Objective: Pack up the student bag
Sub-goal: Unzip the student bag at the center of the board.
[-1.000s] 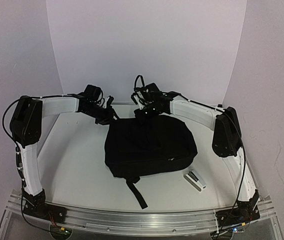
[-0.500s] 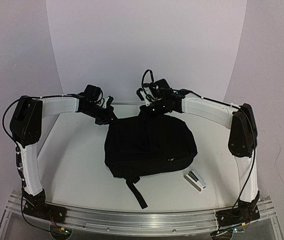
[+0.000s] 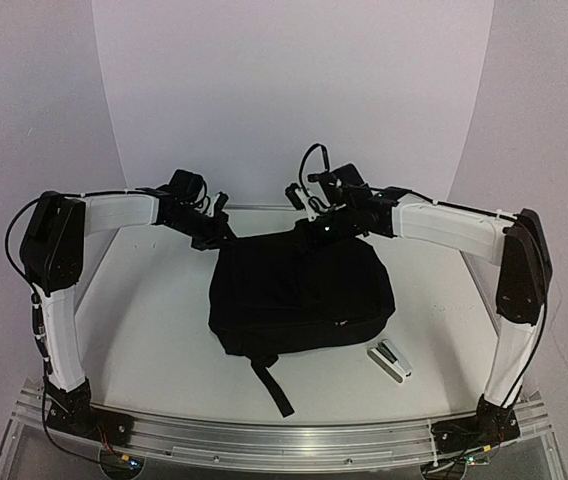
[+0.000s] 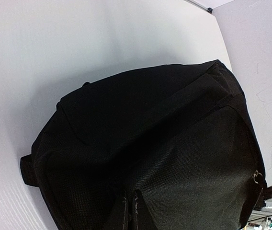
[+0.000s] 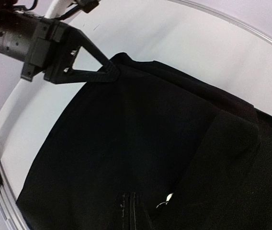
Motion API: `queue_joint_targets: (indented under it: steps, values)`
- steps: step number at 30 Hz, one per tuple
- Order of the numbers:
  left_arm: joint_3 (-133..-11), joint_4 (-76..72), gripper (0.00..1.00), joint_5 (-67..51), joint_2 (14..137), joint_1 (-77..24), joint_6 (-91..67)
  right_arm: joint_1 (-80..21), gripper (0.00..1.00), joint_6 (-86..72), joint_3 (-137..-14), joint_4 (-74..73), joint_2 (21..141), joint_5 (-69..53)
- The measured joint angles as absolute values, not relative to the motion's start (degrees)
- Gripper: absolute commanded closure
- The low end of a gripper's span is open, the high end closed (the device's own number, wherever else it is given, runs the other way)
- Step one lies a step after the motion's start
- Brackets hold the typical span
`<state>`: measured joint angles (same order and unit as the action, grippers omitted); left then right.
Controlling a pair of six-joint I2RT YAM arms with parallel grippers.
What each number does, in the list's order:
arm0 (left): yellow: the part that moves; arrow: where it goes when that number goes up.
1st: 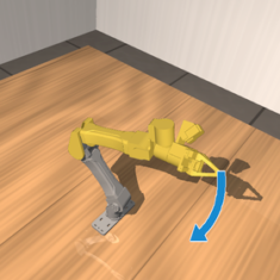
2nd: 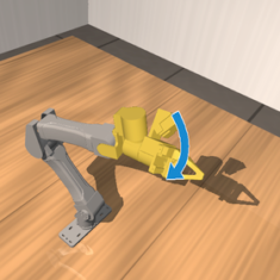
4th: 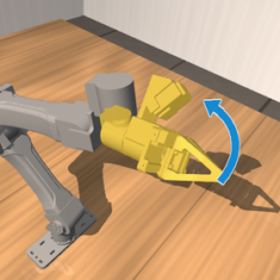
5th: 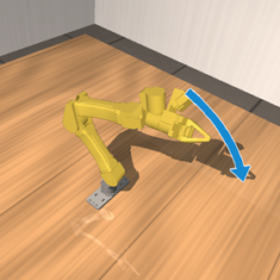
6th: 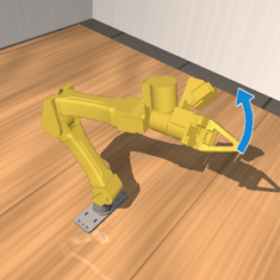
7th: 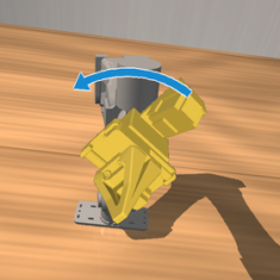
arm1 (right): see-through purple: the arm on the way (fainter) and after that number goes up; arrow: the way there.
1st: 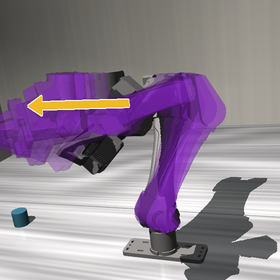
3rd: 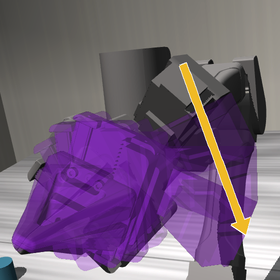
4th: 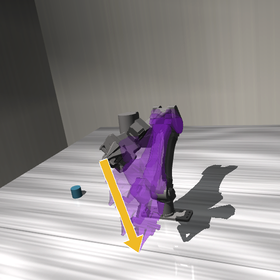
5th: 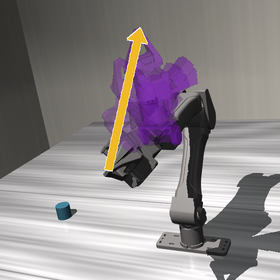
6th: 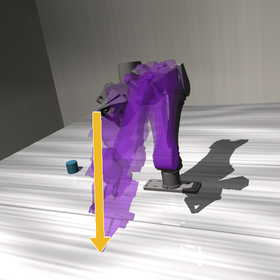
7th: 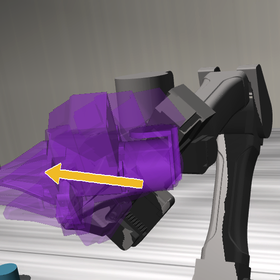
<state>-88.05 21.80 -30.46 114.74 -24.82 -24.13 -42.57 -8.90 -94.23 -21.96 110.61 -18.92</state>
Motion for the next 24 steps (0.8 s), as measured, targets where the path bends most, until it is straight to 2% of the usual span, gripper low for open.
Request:
queue_joint_targets:
  steps: [11, 24]
  values:
    - [-88.1, 21.4, 1.0, -30.8, 114.7, -24.8, -25.5, -44.4, 1.0, -11.8, -82.4, -18.8, 105.8, -23.1]
    - [-87.9, 20.0, 1.0, -30.8, 114.7, -25.0, -27.2, -48.3, 1.0, -17.4, -69.6, -16.4, 94.8, -23.5]
